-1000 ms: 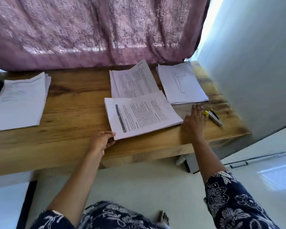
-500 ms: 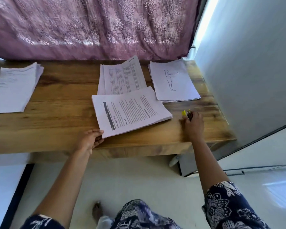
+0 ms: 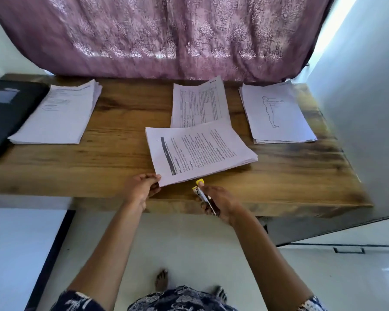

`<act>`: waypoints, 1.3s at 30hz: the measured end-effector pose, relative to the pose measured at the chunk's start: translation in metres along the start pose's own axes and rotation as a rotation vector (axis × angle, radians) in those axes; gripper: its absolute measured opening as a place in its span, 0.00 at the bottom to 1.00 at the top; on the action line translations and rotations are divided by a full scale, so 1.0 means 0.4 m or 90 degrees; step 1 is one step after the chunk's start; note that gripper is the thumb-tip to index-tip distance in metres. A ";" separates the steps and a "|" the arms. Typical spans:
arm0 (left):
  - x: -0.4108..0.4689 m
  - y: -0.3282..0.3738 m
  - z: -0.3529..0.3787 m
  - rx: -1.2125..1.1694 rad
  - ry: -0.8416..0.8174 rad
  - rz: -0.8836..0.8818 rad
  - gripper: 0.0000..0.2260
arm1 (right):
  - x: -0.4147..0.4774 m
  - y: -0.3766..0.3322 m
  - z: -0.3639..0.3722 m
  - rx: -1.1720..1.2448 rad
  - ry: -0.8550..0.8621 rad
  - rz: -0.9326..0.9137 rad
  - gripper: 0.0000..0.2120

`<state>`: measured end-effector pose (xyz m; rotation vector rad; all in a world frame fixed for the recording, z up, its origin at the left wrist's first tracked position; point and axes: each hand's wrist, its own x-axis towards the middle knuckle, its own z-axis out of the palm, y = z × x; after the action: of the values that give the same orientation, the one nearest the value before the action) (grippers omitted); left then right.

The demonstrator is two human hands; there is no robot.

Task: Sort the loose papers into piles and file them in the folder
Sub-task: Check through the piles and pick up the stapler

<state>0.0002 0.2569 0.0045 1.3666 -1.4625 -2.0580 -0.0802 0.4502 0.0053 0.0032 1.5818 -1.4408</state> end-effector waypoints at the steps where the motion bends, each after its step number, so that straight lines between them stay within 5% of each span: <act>1: 0.005 0.003 -0.008 0.001 -0.001 0.000 0.09 | 0.006 -0.002 0.030 0.007 -0.009 0.012 0.13; 14: 0.048 0.015 -0.085 0.057 -0.034 0.046 0.09 | 0.073 -0.016 0.196 0.156 -0.066 0.110 0.11; 33: 0.058 0.022 -0.100 0.103 -0.054 0.074 0.07 | 0.103 -0.014 0.251 0.250 0.034 0.049 0.08; 39: 0.057 0.028 -0.098 0.108 -0.050 0.070 0.08 | 0.116 -0.013 0.267 0.247 0.091 -0.028 0.15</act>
<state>0.0169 0.2135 0.0001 1.2454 -1.7391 -1.9791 -0.0418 0.3405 -0.0027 0.3066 1.3974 -1.7950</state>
